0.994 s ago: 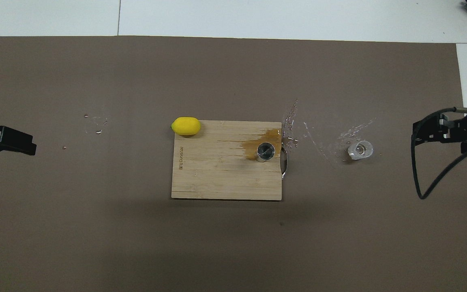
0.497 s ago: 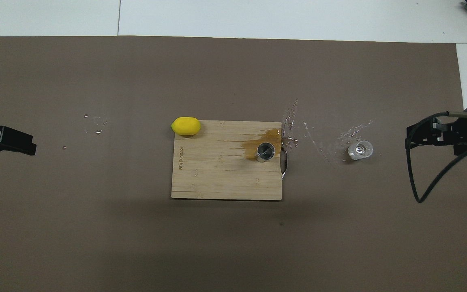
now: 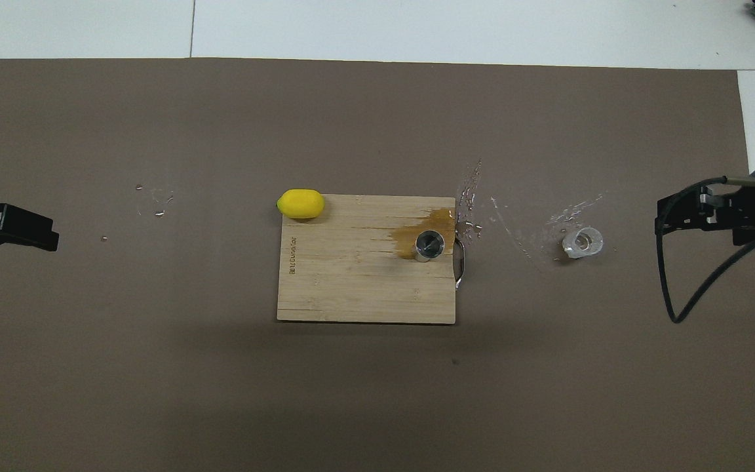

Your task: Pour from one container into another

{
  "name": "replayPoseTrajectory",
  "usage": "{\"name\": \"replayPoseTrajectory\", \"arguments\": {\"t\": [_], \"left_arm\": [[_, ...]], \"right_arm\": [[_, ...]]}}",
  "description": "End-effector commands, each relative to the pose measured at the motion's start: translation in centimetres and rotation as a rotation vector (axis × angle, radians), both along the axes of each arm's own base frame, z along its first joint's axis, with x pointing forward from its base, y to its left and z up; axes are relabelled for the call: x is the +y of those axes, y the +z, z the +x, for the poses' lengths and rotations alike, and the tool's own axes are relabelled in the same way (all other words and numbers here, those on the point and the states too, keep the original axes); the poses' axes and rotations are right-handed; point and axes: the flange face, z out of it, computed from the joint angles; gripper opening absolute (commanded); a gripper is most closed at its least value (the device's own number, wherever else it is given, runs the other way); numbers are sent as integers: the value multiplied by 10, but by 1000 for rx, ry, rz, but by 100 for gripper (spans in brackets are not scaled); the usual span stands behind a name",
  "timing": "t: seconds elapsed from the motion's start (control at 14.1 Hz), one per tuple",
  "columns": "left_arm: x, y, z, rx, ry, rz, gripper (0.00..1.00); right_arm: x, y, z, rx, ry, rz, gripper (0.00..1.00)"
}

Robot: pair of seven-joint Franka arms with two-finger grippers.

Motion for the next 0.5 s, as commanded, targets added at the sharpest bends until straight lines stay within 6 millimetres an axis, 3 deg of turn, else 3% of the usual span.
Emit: {"name": "replayPoseTrajectory", "arguments": {"t": [0.0,0.43], "left_arm": [[-1,2,-4,-3,6,1,100],[-1,2,-4,-3,6,1,100]], "right_arm": [[-3,-1,-1,-26,13,16,100],[-4,-1,0,-41,-33,6,100]]}}
